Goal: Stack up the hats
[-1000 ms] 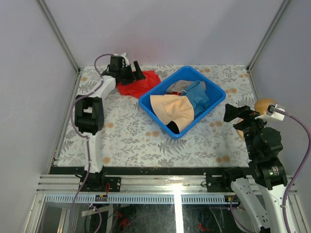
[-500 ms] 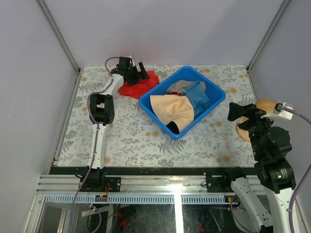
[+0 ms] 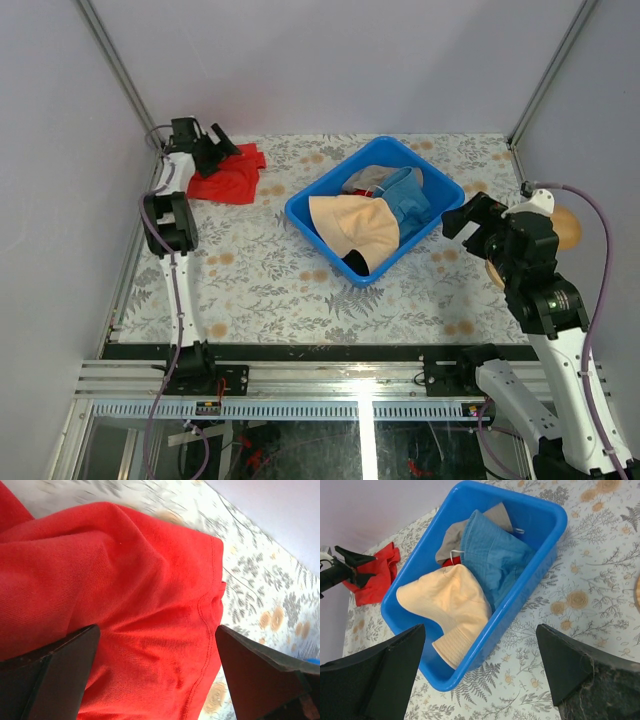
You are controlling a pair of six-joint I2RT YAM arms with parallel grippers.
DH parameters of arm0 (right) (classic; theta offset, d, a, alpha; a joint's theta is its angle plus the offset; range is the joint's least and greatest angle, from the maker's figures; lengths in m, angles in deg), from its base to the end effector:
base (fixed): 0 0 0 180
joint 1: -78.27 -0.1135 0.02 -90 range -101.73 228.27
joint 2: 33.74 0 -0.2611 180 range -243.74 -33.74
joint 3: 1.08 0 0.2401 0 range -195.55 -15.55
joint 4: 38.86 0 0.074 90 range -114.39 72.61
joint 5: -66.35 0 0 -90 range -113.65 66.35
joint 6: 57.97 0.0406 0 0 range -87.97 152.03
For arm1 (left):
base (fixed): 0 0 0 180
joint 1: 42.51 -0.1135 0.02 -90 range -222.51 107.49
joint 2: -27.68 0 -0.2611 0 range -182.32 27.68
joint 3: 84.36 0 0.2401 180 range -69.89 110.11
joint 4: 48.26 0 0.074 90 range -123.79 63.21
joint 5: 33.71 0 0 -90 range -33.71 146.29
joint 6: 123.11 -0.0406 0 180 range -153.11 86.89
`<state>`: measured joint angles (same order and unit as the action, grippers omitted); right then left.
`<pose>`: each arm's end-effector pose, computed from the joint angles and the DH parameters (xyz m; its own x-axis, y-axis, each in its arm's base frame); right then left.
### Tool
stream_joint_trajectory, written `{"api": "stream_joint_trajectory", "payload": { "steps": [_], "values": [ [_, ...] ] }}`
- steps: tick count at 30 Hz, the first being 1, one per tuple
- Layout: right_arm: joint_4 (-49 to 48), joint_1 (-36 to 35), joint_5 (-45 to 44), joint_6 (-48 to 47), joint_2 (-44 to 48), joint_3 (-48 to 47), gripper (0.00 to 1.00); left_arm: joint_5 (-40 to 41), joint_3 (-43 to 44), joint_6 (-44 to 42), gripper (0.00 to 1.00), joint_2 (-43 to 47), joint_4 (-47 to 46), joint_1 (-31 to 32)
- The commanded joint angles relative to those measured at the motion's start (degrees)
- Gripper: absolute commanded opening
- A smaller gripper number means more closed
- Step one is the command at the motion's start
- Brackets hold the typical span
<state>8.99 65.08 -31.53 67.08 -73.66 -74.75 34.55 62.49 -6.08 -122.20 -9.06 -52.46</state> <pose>0.1280 0.0243 0.3866 -0.2496 0.5258 -0.8132 0.0572 0.8463 0.5296 0.5624 0.0834 0.1567 -0.6395 -0.5408 -0.5464 -0.2032 0.8044 -0.5583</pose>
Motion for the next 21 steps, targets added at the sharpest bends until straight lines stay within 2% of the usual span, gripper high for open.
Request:
{"api": "stream_joint_trajectory", "payload": {
  "steps": [1, 3, 7, 12, 17, 19, 21],
  "values": [
    [2.80, -0.28, 1.96, 2.50, 0.37, -3.27, 0.99, -2.04, 2.49, 0.33, 1.00, 2.54, 0.06, -1.42],
    [5.35, -0.26, 2.01, 2.93, -0.30, -3.97, 0.99, -2.21, 0.03, -0.76, 1.00, 6.39, -1.03, -0.60],
    [10.79, -0.33, 1.80, 3.90, -2.42, -6.06, 0.99, -2.99, -13.32, -3.32, 1.00, 20.97, -5.68, 2.71],
    [15.32, -0.26, 5.17, 3.01, -7.46, -9.56, 0.99, -9.57, -28.22, -3.48, 1.00, 34.15, -5.39, 8.97],
    [15.72, -0.26, 13.91, 1.73, -12.12, -12.59, 0.99, -2.39, -36.78, -11.68, 1.00, 43.53, 5.39, 18.73],
    [14.34, -0.26, 17.69, 2.10, -11.94, -13.44, 0.99, -0.30, -40.78, -11.92, 1.00, 48.61, 7.37, 20.87],
    [12.65, -0.26, 21.32, 1.89, -10.55, -14.15, 0.99, 2.87, -47.35, -8.70, 1.00, 55.63, 5.29, 21.05]
  ]
}}
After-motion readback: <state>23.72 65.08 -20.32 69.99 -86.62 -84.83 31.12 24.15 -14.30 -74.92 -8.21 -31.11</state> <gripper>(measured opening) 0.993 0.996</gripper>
